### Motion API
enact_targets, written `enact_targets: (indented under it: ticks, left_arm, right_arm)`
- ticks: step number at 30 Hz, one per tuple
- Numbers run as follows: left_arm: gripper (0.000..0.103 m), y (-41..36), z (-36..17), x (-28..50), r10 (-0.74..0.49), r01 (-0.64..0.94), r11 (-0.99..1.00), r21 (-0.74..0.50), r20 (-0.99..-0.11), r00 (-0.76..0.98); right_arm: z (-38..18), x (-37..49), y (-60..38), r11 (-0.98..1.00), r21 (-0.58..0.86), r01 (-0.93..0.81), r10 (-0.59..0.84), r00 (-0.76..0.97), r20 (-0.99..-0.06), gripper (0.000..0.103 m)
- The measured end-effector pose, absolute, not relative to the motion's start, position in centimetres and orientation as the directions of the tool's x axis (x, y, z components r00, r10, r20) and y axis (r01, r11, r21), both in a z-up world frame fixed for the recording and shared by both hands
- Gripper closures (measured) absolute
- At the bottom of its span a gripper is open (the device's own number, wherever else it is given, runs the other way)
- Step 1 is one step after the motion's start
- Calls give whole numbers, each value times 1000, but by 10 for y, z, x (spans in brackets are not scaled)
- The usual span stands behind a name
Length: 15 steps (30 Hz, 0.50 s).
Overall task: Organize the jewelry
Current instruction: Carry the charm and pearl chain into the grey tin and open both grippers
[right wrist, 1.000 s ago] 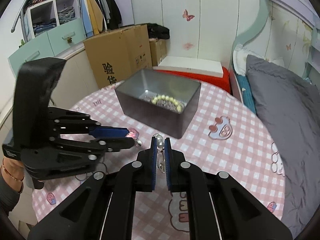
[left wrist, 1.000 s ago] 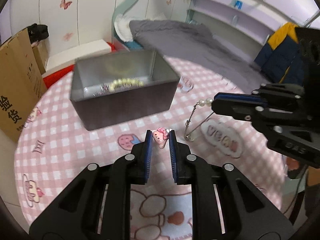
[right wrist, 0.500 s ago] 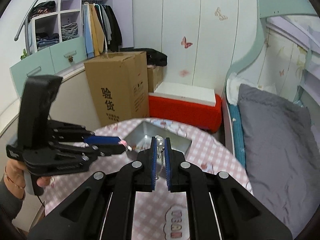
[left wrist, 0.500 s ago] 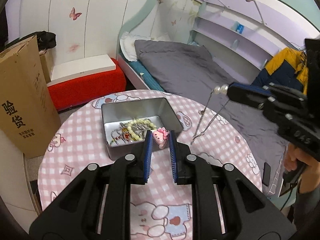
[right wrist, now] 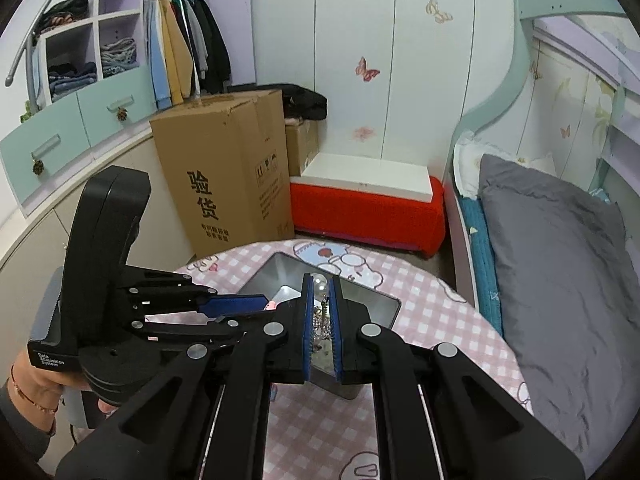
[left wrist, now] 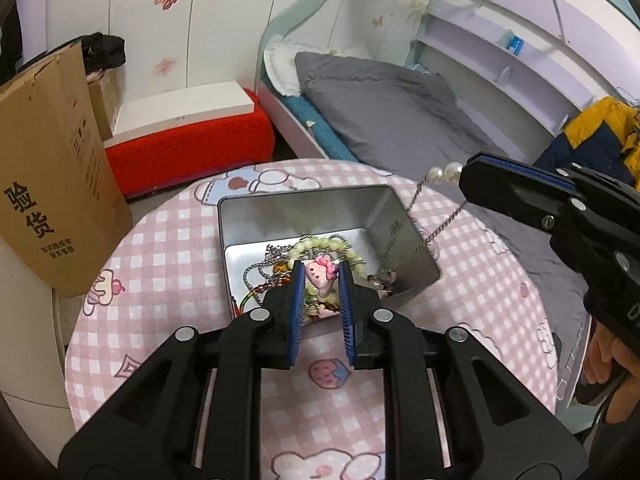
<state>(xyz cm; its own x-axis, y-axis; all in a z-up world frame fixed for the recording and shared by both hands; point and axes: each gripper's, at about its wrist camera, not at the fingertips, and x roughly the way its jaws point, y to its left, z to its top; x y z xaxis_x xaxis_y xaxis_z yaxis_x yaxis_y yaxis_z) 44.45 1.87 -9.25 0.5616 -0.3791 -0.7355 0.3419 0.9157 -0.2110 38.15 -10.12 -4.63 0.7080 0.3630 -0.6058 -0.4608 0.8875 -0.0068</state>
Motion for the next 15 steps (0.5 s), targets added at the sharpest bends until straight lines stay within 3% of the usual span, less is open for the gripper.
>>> enact_targets:
  ticks: [8, 9, 11, 15]
  left_arm:
    - [83, 16, -107, 453, -352, 318, 927, -200, -756, 552]
    - [80, 16, -107, 453, -352, 318, 927, -199, -755, 553]
    - [54, 16, -106, 452, -356, 319, 926, -203, -750, 557]
    - [52, 12, -102, 445, -352, 334, 925, -181, -739, 575]
  right_arm:
    - [-66, 390, -103, 888, 13, -459, 363, 683, -634, 97]
    - [-67, 391, -103, 889, 14, -458, 361, 682, -636, 97]
    - [-69, 391, -104, 890, 20, -456, 362, 679, -639, 97]
    - [-72, 393, -108, 894, 34, -447, 361, 672, -647, 97]
